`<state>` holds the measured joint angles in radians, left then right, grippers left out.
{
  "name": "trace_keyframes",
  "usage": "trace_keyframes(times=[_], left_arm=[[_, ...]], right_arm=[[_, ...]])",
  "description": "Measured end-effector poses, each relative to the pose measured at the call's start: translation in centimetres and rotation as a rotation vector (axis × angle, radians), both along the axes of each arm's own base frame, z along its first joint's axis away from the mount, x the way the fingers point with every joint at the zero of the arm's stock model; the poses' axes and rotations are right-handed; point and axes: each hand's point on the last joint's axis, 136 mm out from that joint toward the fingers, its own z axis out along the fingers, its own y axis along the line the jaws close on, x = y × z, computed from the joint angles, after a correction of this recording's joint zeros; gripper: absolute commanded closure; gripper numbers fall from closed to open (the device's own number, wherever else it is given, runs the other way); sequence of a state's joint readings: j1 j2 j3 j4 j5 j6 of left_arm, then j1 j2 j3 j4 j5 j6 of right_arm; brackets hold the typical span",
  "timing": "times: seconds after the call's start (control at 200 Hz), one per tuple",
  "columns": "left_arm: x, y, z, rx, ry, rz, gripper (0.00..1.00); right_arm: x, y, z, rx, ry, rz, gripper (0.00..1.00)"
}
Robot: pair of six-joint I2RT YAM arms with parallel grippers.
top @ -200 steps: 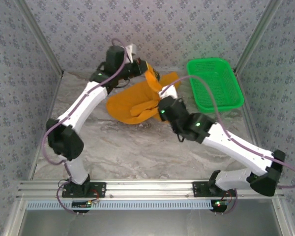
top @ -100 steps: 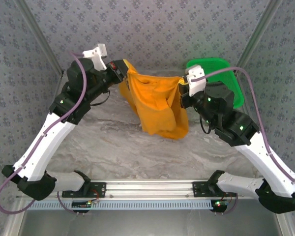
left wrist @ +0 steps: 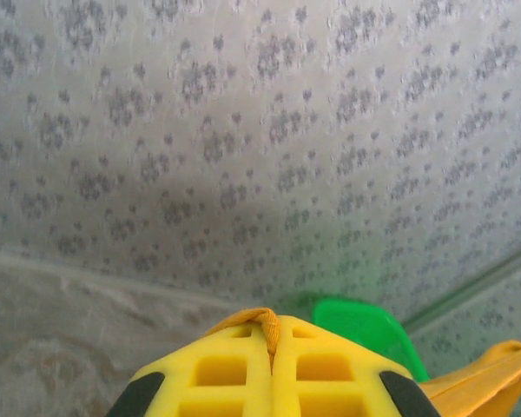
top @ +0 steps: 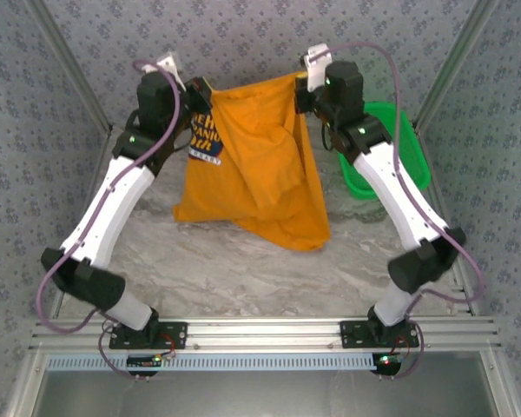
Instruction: Fold the inside-out t-shirt
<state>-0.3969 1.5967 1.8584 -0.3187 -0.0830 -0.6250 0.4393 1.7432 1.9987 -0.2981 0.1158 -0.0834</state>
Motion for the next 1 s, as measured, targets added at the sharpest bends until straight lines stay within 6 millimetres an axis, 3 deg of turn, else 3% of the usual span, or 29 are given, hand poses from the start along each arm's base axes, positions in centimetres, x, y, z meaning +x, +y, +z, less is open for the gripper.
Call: trace_keyframes(times=[0.085,0.19,0.365,0.425,0.5,0.585,0.64,0.7,0.74,0.795,0.82,0.915,0.954,1.004], left_arm=[[2.6,0.4,1.9,0.023,-0.025,-0.009,1.00],[3.6,0.4,5.7,0.058,-0.090,-0.049,1.00],[0.7,0.1,10.5,0.057,-0.182,-0.114,1.00],[-0.4,0.2,10.9,0.057,-0.182,-0.128,1.00],[-1.5,0.5,9.9,0.063,-0.146,-0.139,0.99],[-3.3,1.0,6.3,0.066,-0.059,-0.146,0.93],[-4.5,1.3,2.4,0.047,0.009,-0.147,0.93],[-6.4,1.7,-3.1,0.003,0.101,-0.145,0.91],[-7.7,1.9,-7.1,-0.028,0.160,-0.136,0.76],[-10.0,1.9,-13.1,-0.059,0.262,-0.134,0.50],[-11.2,1.9,-16.0,-0.075,0.314,-0.130,0.44],[-16.4,1.9,-25.8,-0.108,0.522,-0.134,0.37],[-18.4,2.1,-28.8,-0.121,0.592,-0.130,0.37],[-20.4,2.6,-31.4,-0.149,0.655,-0.116,0.36]], right_arm=[[2.5,0.3,1.5,0.018,-0.037,-0.007,1.00],[3.4,0.6,4.6,0.049,-0.103,-0.003,1.00],[0.9,0.1,9.2,0.072,-0.195,0.014,1.00],[-0.3,0.3,9.6,0.059,-0.203,0.031,1.00],[-2.4,0.9,8.8,0.025,-0.196,0.060,1.00],[-5.2,1.8,5.5,-0.041,-0.156,0.096,1.00],[-7.2,2.4,2.4,-0.077,-0.126,0.121,1.00],[-9.9,2.9,-2.3,-0.125,-0.061,0.162,1.00],[-11.6,3.1,-5.7,-0.157,-0.014,0.188,0.87],[-14.2,2.8,-11.2,-0.209,0.076,0.219,0.52],[-15.4,2.7,-13.8,-0.239,0.120,0.239,0.43],[-20.2,1.9,-23.1,-0.337,0.305,0.316,0.37],[-22.4,1.3,-26.6,-0.367,0.391,0.351,0.36],[-24.3,0.4,-29.5,-0.378,0.468,0.368,0.31]])
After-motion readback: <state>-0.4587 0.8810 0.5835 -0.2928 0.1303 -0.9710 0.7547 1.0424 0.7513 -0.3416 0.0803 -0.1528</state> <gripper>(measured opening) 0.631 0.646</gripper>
